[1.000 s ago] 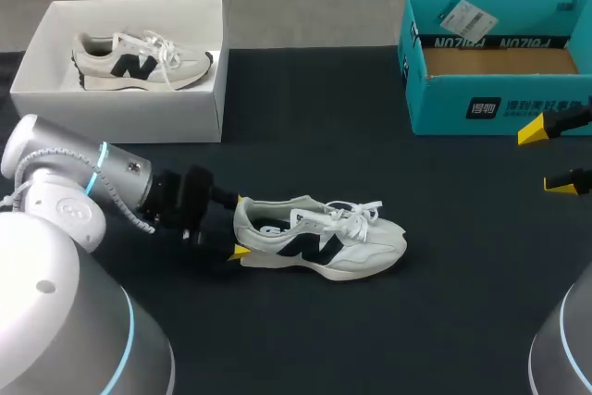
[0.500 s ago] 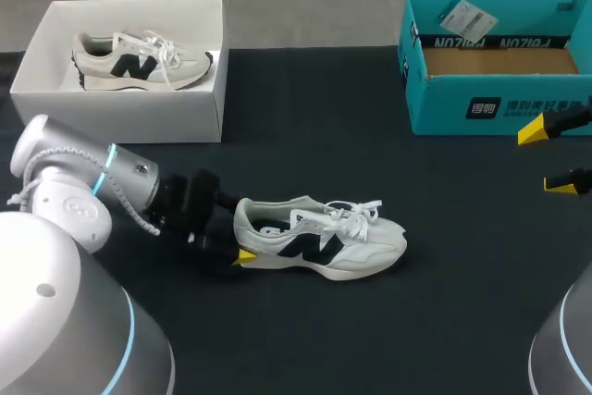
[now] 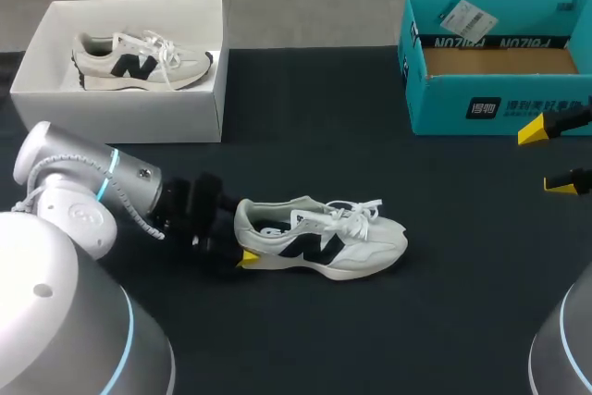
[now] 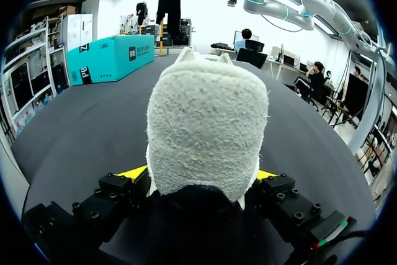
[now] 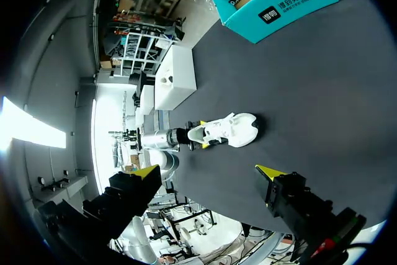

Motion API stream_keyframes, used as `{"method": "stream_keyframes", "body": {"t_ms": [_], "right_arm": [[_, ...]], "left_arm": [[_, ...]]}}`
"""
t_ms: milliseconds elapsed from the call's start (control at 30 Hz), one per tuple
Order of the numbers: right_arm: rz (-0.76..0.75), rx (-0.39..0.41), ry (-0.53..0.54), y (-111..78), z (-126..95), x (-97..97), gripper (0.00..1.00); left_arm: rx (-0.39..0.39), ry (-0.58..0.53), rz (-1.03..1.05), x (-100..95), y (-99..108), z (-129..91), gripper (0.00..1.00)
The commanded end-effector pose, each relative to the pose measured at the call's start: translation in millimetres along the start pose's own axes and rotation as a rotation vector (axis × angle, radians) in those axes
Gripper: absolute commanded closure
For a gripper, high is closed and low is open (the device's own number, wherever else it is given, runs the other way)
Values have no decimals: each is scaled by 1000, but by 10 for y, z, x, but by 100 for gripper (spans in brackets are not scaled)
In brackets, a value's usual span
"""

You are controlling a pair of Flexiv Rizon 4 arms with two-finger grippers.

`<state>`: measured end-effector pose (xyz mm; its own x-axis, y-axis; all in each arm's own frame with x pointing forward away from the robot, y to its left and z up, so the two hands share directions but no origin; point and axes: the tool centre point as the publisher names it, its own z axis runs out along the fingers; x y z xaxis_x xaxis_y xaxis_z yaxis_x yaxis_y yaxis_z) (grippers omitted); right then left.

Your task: Take the shoe out of the shoebox, open the shoe tongue, remove and reinsert the insole, then place the shoe into the shoebox

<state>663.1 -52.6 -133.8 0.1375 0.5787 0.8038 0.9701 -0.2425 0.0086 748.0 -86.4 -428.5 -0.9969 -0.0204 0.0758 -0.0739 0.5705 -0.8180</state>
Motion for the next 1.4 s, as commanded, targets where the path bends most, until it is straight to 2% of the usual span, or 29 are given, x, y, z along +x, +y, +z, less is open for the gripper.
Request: {"method": "stream_keyframes", "body": {"t_ms": [33,67,100,867,933,1100,1233,1400], "right_arm": [[1,-3,-2,-17,4,-4,0],[1,-3,-2,-17,4,-4,0],[1,-3,-2,-17,4,-4,0],[1,-3,-2,-17,4,-4,0],[1,18,-82,117,189,101,0],[-23,8,-198,325,570,358,0],[-50,-4,-237,392,821,529,0],[-66,-6,-305,459,1008,665,0]], "left_arm": [[-7,5,4,-14,5,37,64],[-9,9,4,-15,5,37,98],[-9,17,5,-13,7,35,100],[-20,38,1,33,4,1,100],[-20,38,1,33,4,1,100],[-20,38,1,33,4,1,100],[-20,38,1,33,4,1,100],[-20,38,1,33,4,1,100]]}}
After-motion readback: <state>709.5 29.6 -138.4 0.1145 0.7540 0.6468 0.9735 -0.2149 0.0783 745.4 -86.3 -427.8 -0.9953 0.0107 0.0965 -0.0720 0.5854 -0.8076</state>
